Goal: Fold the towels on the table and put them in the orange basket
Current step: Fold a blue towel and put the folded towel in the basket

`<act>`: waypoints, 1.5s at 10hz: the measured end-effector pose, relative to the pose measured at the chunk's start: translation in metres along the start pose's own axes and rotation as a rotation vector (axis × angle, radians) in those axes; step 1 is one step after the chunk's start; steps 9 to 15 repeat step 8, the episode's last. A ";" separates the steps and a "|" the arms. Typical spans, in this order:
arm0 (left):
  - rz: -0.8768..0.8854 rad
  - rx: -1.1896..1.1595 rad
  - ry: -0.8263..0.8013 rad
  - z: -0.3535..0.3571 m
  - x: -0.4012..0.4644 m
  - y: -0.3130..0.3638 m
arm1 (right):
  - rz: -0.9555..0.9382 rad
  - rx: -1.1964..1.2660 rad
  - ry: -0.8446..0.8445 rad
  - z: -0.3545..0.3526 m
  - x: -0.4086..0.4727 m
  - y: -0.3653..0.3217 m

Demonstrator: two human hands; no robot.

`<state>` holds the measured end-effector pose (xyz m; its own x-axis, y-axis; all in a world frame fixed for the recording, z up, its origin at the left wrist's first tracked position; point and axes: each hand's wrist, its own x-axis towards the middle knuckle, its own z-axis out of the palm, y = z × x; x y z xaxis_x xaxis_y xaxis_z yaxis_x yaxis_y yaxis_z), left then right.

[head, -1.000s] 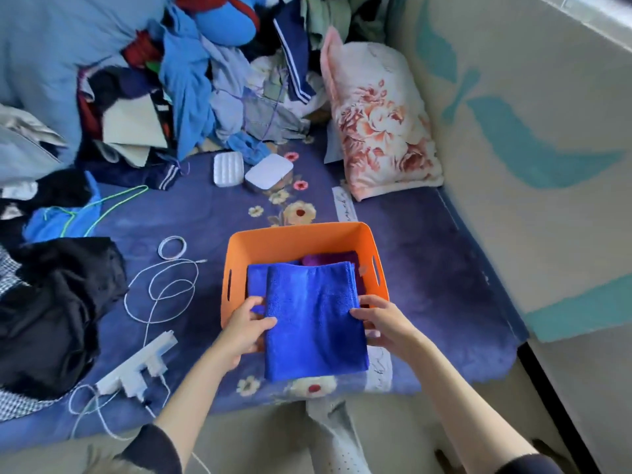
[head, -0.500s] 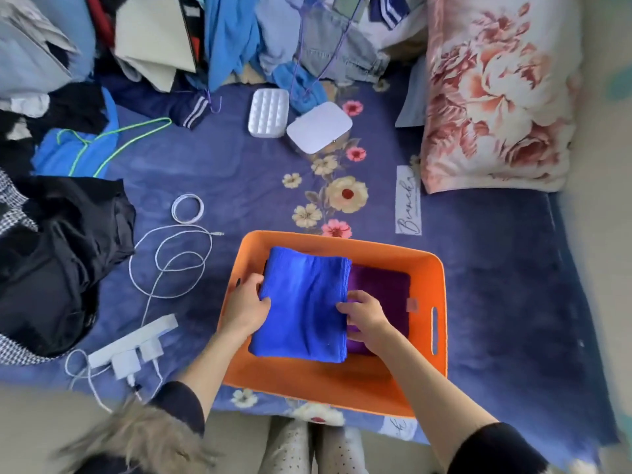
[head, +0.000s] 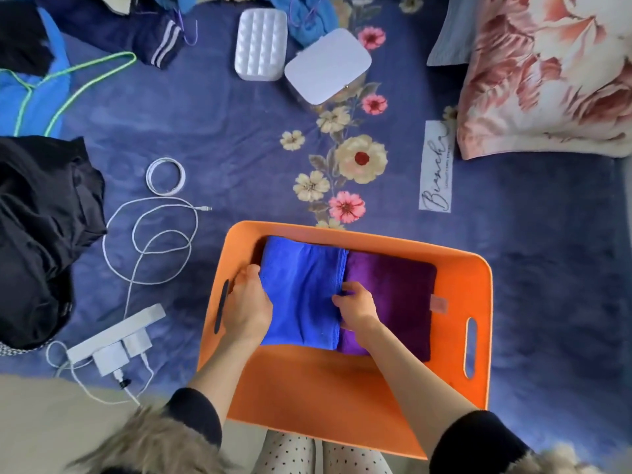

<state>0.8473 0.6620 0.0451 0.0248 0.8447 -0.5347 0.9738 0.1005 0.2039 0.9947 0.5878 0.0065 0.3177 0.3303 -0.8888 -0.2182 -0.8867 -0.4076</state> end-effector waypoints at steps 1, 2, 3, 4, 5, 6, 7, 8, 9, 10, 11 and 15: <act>0.080 0.017 -0.007 0.004 -0.001 -0.001 | -0.039 -0.043 0.090 0.000 -0.003 0.001; 0.321 0.194 -0.029 0.012 -0.005 -0.006 | -0.336 -0.331 0.248 0.000 -0.014 0.010; 0.567 0.480 -0.103 0.025 0.005 -0.012 | -0.761 -0.852 0.361 0.007 -0.012 0.023; 0.613 0.620 -0.163 0.033 0.027 -0.012 | -0.823 -1.251 0.284 0.007 0.008 0.028; 0.663 0.669 -0.213 0.048 0.042 -0.014 | -0.740 -1.367 0.228 0.001 0.028 0.033; 0.637 0.666 -0.214 0.059 0.048 -0.016 | -0.745 -1.381 0.263 0.003 0.042 0.038; 0.632 0.652 -0.183 0.065 0.047 -0.017 | -0.790 -1.367 0.310 0.006 0.050 0.042; 0.601 0.677 -0.191 0.064 0.046 -0.016 | -0.858 -1.305 0.245 0.001 0.050 0.042; 0.601 0.677 -0.191 0.064 0.046 -0.016 | -0.858 -1.305 0.245 0.001 0.050 0.042; 0.601 0.677 -0.191 0.064 0.046 -0.016 | -0.858 -1.305 0.245 0.001 0.050 0.042; 0.601 0.677 -0.191 0.064 0.046 -0.016 | -0.858 -1.305 0.245 0.001 0.050 0.042; 0.601 0.677 -0.191 0.064 0.046 -0.016 | -0.858 -1.305 0.245 0.001 0.050 0.042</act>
